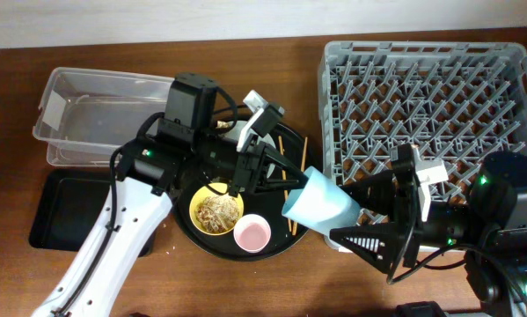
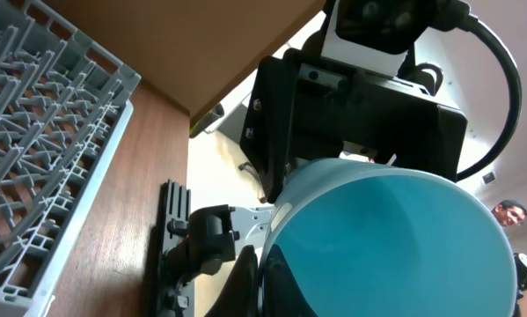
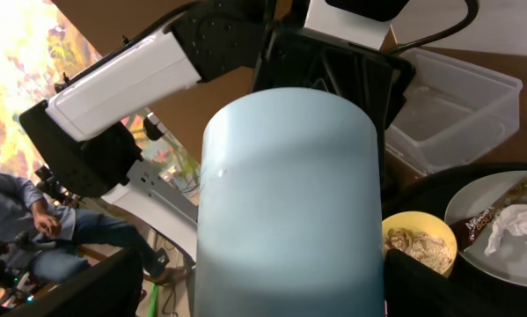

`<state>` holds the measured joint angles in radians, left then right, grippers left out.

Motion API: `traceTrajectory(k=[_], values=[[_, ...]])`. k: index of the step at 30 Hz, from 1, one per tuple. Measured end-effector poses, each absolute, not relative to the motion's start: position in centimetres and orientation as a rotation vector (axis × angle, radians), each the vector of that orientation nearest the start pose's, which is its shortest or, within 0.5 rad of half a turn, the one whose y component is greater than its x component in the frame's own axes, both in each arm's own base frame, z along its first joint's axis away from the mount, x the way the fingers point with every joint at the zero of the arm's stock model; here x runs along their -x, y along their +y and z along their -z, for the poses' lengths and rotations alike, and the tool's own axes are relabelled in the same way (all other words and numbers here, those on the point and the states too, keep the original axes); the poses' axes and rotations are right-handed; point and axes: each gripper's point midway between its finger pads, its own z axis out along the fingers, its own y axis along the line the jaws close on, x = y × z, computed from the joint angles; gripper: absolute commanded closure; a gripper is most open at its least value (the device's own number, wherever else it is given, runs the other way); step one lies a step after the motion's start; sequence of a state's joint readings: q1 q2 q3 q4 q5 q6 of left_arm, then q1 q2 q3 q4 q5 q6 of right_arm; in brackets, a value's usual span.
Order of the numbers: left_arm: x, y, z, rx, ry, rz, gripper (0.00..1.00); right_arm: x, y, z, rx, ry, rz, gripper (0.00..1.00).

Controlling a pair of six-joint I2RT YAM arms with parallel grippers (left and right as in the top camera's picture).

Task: Sort waste into correct bins and load items into the dishwasher rack
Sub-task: 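Place the blue cup upside down in the rack with the right gripper, then grasp the pink cup with the right gripper and place it in the rack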

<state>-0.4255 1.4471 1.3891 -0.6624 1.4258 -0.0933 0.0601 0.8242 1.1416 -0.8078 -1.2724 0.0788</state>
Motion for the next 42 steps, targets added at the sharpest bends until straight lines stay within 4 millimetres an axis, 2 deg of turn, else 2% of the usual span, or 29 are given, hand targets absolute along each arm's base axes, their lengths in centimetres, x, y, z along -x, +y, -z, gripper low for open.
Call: traceTrajectory(k=[1,2,6,8,10,11,13,15,16,17,19,20,22,23,25,26,27,29,30,32,33,34,36,37,38,40,41,42], values=[[-21.2,-28.4,-35.7,-1.101,1.816,1.882,1.00,-15.5,17.4,-38.1,0.759,1.779,-1.373,0.16],[-21.4,-28.5,-36.0,-1.124,1.774,1.860,1.00,-15.6,17.3,-37.8,0.742,1.799,-1.367,0.24],[-21.8,-28.8,-37.1,-1.149,1.707,1.848,1.00,-15.8,17.3,-37.7,0.731,1.810,-1.363,0.25],[-21.9,-28.8,-37.3,-1.136,1.721,1.859,1.00,-15.9,17.3,-37.7,0.733,1.806,-1.360,0.44],[-21.8,-28.8,-37.3,-1.137,1.720,1.868,1.00,-16.0,17.3,-37.7,0.730,1.807,-1.356,0.47],[-21.8,-28.8,-37.4,-1.138,1.716,1.869,0.61,-16.0,17.2,-37.8,0.724,1.808,-1.356,0.47],[-21.9,-28.8,-37.4,-1.135,1.720,1.868,0.40,-16.1,17.2,-37.8,0.723,1.807,-1.348,0.49],[-22.6,-28.5,-37.1,-1.097,1.752,1.844,0.38,-16.1,16.8,-37.3,0.677,1.849,-1.293,0.52],[-23.6,-27.8,-36.6,-1.030,1.807,1.824,0.38,-16.0,15.9,-35.9,0.559,1.973,-1.217,0.52],[-25.5,-26.3,-35.6,-0.899,1.909,1.772,0.38,-16.2,14.9,-35.2,0.466,2.041,-1.116,0.52],[-27.0,-24.7,-33.4,-0.736,2.079,1.682,0.38,-15.8,9.3,-31.5,0.058,2.339,-0.732,0.51],[-27.2,-24.1,-31.8,-0.682,2.171,1.609,0.38,-15.9,5.9,-30.0,-0.133,2.404,-0.510,0.51],[-27.1,-23.3,-29.7,-0.630,2.294,1.511,0.39,-15.7,2.7,-28.3,-0.306,2.478,-0.291,0.51],[-27.2,-22.8,-28.5,-0.605,2.361,1.438,0.39,-16.2,1.7,-27.6,-0.364,2.517,-0.214,0.51],[-27.3,-22.2,-27.4,-0.611,2.404,1.349,0.39,-18.2,0.9,-25.6,-0.427,2.640,-0.119,0.51],[-27.1,-21.8,-26.9,-0.606,2.435,1.318,0.39,-20.8,0.7,-23.0,-0.463,2.775,-0.060,0.51],[-27.1,-21.6,-26.5,-0.605,2.455,1.286,0.39,-21.9,0.7,-21.7,-0.479,2.829,-0.035,0.51],[-27.0,-21.1,-25.7,-0.610,2.492,1.215,0.39,-24.3,-1.8,-17.8,-0.648,2.959,0.033,0.51],[-26.8,-20.8,-25.4,-0.611,2.512,1.179,0.39,-24.5,-2.6,-16.7,-0.688,3.002,0.032,0.51],[-26.8,-20.4,-25.2,-0.614,2.521,1.121,0.39,-25.0,-3.5,-14.5,-0.707,3.093,0.000,0.33],[-26.9,-20.3,-25.0,-0.615,2.530,1.097,0.39,-26.0,-3.6,-13.6,-0.702,3.094,-0.010,0.17],[-26.7,-20.4,-24.9,-0.621,2.538,1.085,0.39,-26.9,-3.7,-13.2,-0.679,3.077,-0.025,0.12],[-25.8,-20.5,-24.0,-0.657,2.590,0.993,0.39,-27.3,-3.1,-13.5,-0.626,3.077,-0.078,0.11],[-25.6,-20.3,-23.9,-0.662,2.601,0.952,0.44,-27.6,-2.3,-15.1,-0.587,3.045,-0.162,0.11],[-25.3,-20.0,-23.8,-0.669,2.609,0.899,0.46,-27.6,-1.5,-17.9,-0.550,2.968,-0.231,0.09],[-23.5,-19.8,-23.2,-0.732,2.656,0.727,0.46,-26.1,0.6,-26.0,-0.432,2.694,-0.375,0.04],[-23.0,-19.8,-22.5,-0.741,2.688,0.623,0.46,-24.2,1.5,-28.9,-0.378,2.580,-0.416,0.02],[-21.2,-20.7,-20.7,-0.797,2.731,0.496,0.50,-20.9,2.5,-32.6,-0.305,2.419,-0.436,0.01]])
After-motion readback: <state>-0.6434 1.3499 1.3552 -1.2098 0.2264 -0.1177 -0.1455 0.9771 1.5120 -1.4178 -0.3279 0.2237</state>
